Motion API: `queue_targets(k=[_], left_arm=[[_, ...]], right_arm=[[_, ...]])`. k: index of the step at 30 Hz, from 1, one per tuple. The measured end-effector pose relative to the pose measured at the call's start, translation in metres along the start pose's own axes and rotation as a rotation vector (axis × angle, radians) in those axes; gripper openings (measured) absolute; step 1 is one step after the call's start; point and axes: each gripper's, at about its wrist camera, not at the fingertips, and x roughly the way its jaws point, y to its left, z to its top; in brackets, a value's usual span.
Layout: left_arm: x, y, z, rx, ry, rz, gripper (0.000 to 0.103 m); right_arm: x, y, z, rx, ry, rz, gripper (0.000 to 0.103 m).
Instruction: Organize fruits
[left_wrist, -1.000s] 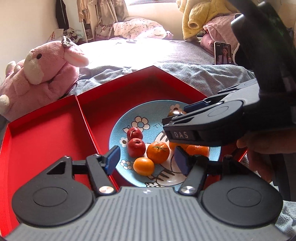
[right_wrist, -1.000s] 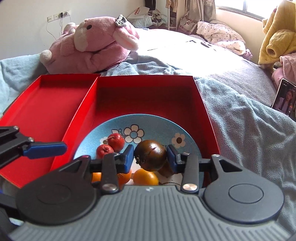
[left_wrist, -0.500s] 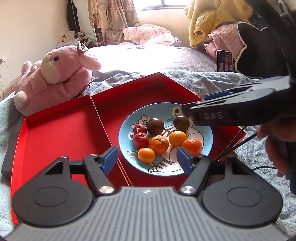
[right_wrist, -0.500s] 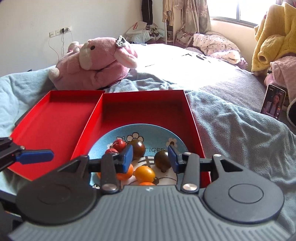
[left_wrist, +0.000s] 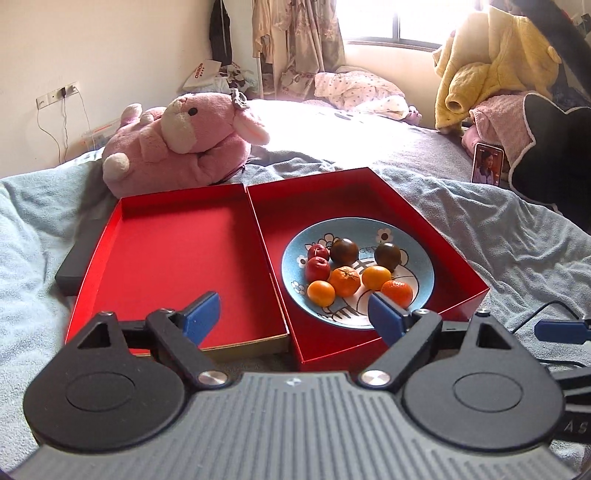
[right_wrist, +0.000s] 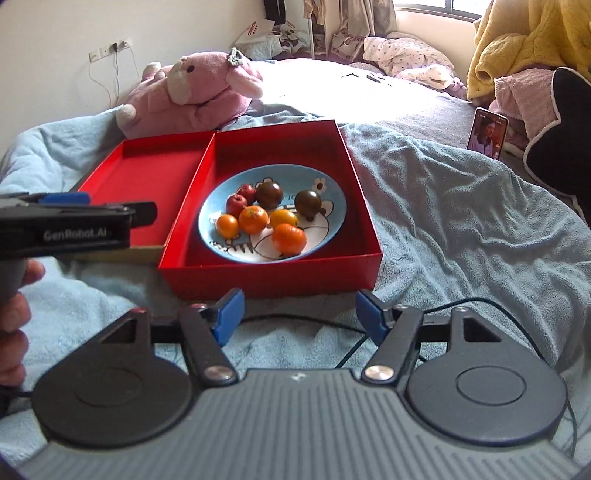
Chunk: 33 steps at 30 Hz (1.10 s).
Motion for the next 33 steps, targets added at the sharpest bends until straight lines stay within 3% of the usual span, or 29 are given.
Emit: queue_targets(k=[6,12,21,33], left_arm=[[-0.012,-0.009,-0.016,0.069,-0.014,0.051,0.090],[-0.016,-0.001,-0.019,0.045,-0.009,0.071,0.090],[-0.019,-0.007,-0.021,0.084,-0.028,0.074,0.090],[-0.023,-0.013,-0.023,0.118,-0.044,0.074,0.094]], right_arm=[[0.000,0.030,-0.012,-0.037,0.019,0.002,0.069],[-0.002,0.052,-0.015,-0.131,0.011,-0.022,0.069],[0.005,0.041,-0.020,-0.063,0.053,-0.052,0.069],[0.004,0.040,-0.020,-0.067,0.046,-0.046,0.070]])
